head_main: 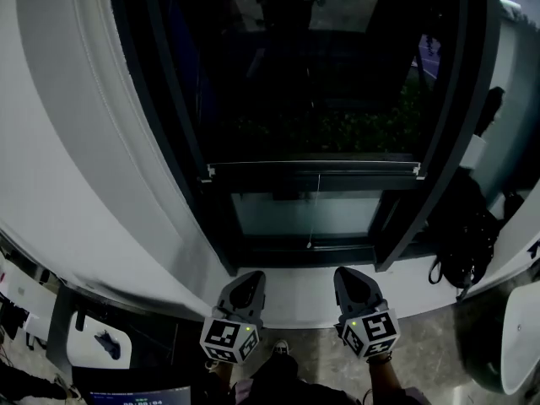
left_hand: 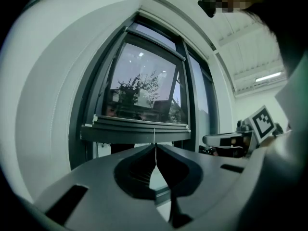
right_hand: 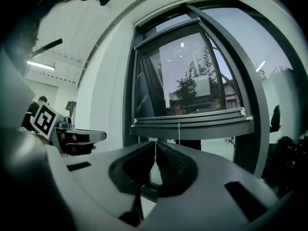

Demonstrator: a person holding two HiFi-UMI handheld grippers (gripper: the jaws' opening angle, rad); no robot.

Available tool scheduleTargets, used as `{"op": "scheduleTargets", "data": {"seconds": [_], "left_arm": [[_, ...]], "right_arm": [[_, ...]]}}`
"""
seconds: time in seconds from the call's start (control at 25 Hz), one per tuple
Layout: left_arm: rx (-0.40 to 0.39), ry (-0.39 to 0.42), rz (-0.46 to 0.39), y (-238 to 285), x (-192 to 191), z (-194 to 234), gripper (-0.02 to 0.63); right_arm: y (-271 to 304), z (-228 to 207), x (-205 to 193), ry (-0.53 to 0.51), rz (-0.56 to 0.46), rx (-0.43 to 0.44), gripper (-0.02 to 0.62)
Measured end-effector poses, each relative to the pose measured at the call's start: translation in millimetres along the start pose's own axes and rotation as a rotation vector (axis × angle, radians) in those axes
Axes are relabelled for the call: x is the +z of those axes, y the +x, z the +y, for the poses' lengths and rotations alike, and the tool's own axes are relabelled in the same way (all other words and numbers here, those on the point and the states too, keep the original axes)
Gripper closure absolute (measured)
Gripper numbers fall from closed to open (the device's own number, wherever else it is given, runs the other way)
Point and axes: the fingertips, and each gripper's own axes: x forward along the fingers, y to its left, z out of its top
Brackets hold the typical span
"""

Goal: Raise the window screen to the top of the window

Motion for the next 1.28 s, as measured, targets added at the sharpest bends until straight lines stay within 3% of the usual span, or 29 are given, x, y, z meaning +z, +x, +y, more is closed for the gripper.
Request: {"op": "scheduleTargets", "data": {"seconds": [0.32, 0.48, 0.76, 0.96, 1.12, 1.28], "left_arm": [[-0.052, 0.106, -0.006, 86, 28, 64, 0.603], [-0.064, 0.25, -0.001, 122, 40, 95, 0.603], [-0.106, 0.573, 0.034, 175, 71, 126, 0.601], [-0.172, 0.756, 0.182, 204, 65, 136, 0.563], [-0.195, 0.877, 0.277, 216, 60, 142, 0.549], [-0.257, 0.993, 0.405, 223, 46, 139, 0.549]], "right_arm": [[89, -26, 29, -0.054, 0.0, 0.013, 0.584], [128, -44, 47, -0.206, -0.008, 0.03, 0.583], [176, -75, 67, -0.403, 0.071, 0.054, 0.581], [199, -93, 65, -0.561, 0.17, 0.103, 0.528], [212, -115, 64, -0.685, 0.269, 0.129, 0.522], [228, -123, 54, -0.823, 0.365, 0.215, 0.522]]}}
